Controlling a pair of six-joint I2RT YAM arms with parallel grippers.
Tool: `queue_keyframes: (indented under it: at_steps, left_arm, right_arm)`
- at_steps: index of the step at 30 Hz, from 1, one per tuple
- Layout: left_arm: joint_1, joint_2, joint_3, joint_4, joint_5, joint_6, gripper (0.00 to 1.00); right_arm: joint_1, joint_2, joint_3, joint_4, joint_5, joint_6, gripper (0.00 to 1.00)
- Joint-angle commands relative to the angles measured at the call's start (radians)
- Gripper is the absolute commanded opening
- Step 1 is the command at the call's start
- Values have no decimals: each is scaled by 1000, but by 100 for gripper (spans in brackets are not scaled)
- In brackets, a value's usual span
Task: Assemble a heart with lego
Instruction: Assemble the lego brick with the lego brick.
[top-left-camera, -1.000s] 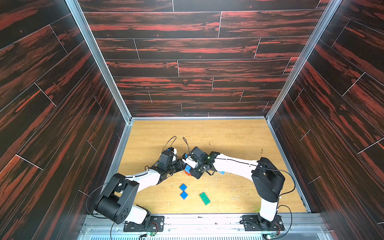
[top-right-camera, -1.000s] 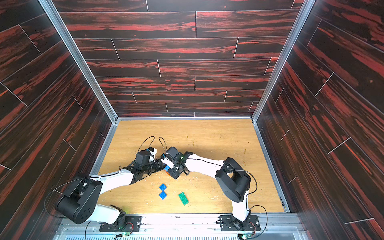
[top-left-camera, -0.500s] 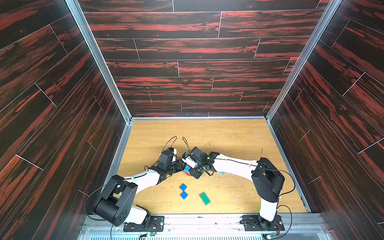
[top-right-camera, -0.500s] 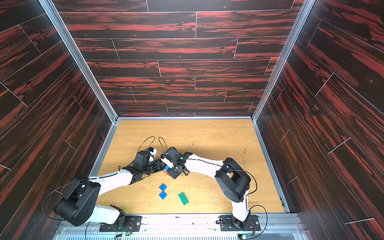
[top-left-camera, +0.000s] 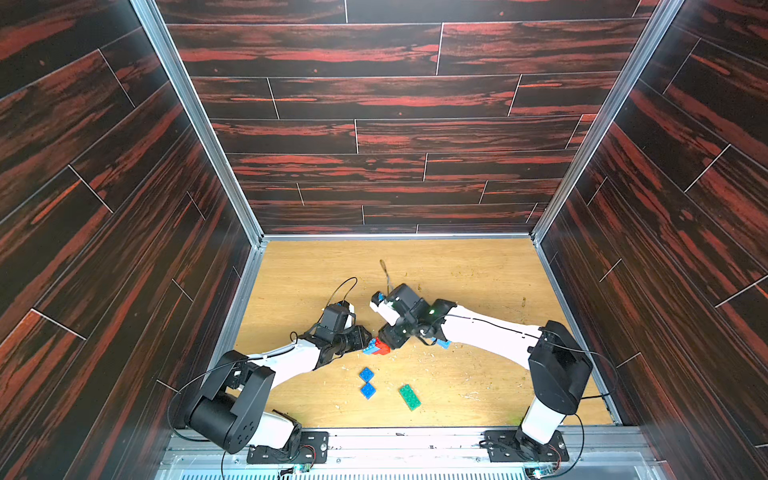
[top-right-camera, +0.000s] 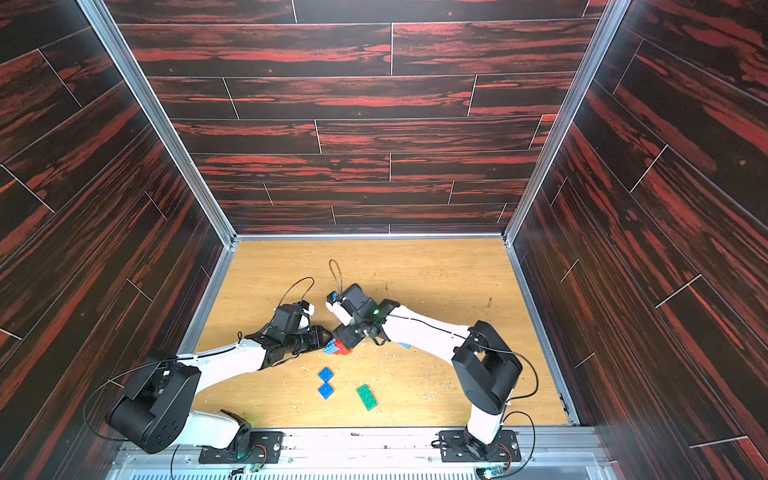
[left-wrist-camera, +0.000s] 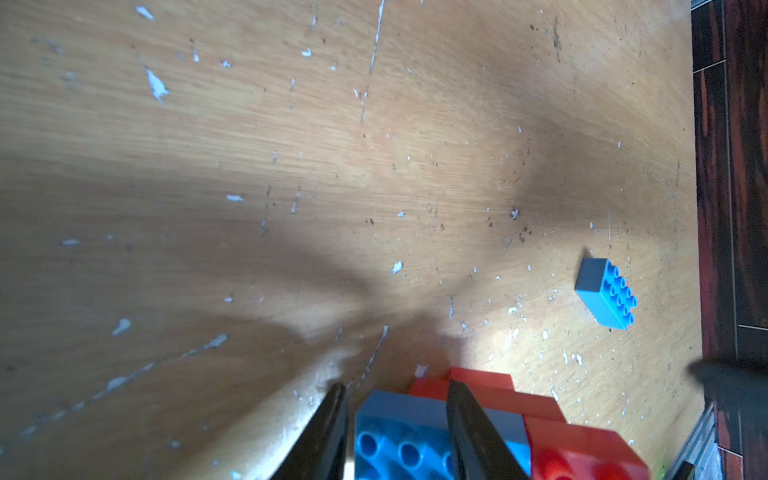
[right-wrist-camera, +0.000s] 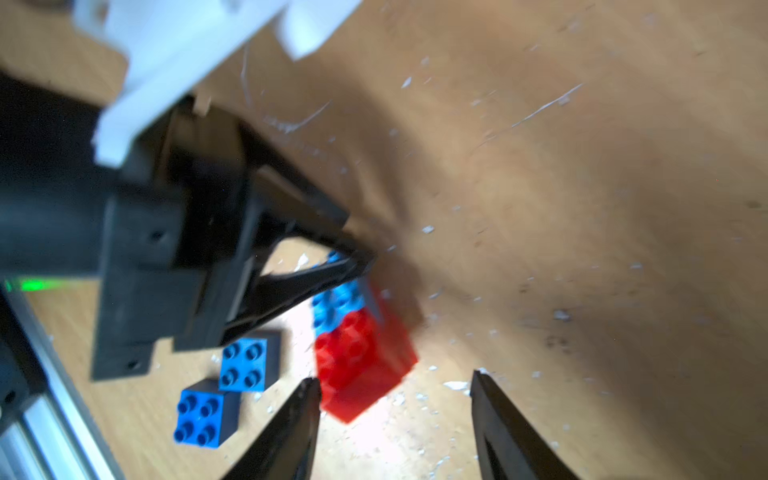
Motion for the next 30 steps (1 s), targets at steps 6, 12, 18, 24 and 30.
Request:
queue_keyframes:
  at_steps: [6,12,18,24,30]
  left_arm:
    - [-3,-67,25,-94,-18,37,45]
    - [-2,-96,33,-130,-40,39,45]
    - [-3,-114,37,-168,-71,52,45]
    - [-2,-119,31,-168,-70,52,45]
    - [-3,-123,29,-172,-66,55,45]
  right_arm:
    - [-3,2,7,-3,-58,83,62]
    - [-1,37,43,-58,-45,336,66]
    - [0,23,3,-31,-104,591,71]
    - [-1,59,-49,42,-176,713,74]
    - [0,68,-88,108,-231,780,72]
